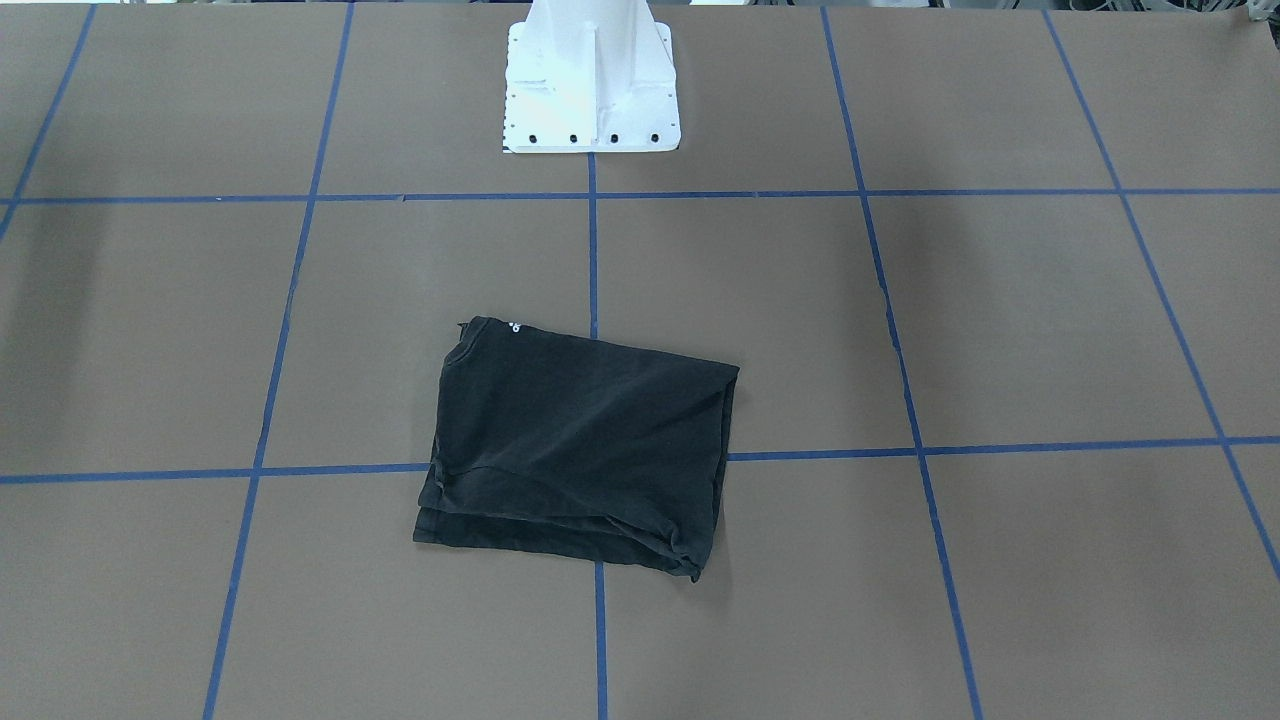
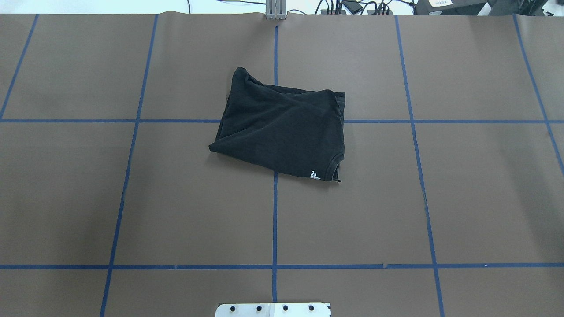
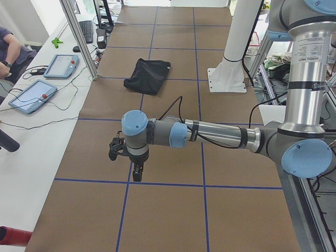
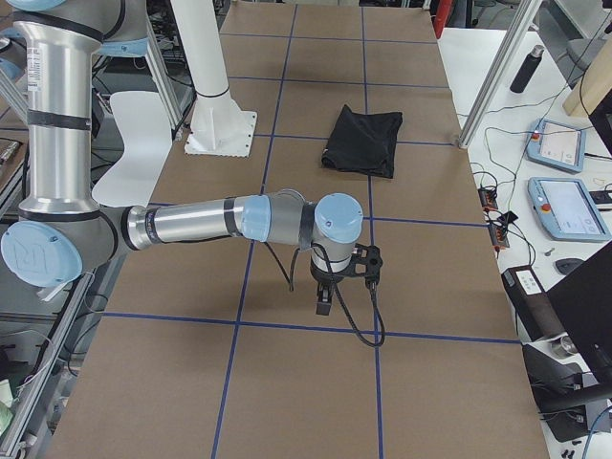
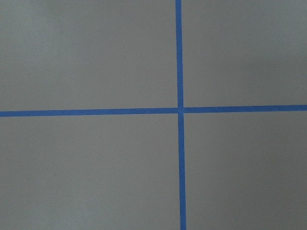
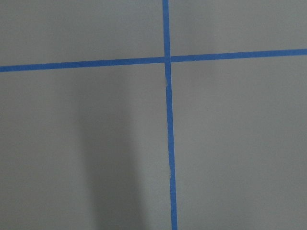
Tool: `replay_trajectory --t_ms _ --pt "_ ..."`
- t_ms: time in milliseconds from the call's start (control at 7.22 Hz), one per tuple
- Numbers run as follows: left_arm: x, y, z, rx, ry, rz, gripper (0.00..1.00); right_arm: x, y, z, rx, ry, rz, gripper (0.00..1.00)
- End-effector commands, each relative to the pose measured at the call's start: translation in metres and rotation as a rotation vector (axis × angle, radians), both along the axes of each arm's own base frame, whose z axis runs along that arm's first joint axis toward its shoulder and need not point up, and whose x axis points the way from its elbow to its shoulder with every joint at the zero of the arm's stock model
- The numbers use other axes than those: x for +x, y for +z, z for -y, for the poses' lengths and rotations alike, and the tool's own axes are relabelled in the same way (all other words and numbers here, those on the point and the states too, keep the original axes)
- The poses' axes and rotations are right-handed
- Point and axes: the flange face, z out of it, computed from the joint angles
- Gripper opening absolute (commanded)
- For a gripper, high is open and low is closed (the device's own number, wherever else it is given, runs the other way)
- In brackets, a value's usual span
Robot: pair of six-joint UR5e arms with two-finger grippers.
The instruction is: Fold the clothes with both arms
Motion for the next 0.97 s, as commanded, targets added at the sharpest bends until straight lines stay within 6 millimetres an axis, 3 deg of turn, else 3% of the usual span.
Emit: replay_trajectory --t_ms 0,415,831 --pt "0.000 0.000 0.000 0.000 0.000 0.000 1.00 0.000 0.022 -0.001 -0.042 -0.003 0.003 1.00" --pt "0.000 -0.001 0.000 0.002 0.000 0.000 1.00 0.000 0.041 0.000 -0.062 -0.004 0.004 1.00" --pt "0.000 -0.001 0.000 0.002 0.000 0.000 1.00 0.000 0.042 -0.001 -0.066 -0.004 0.002 1.00"
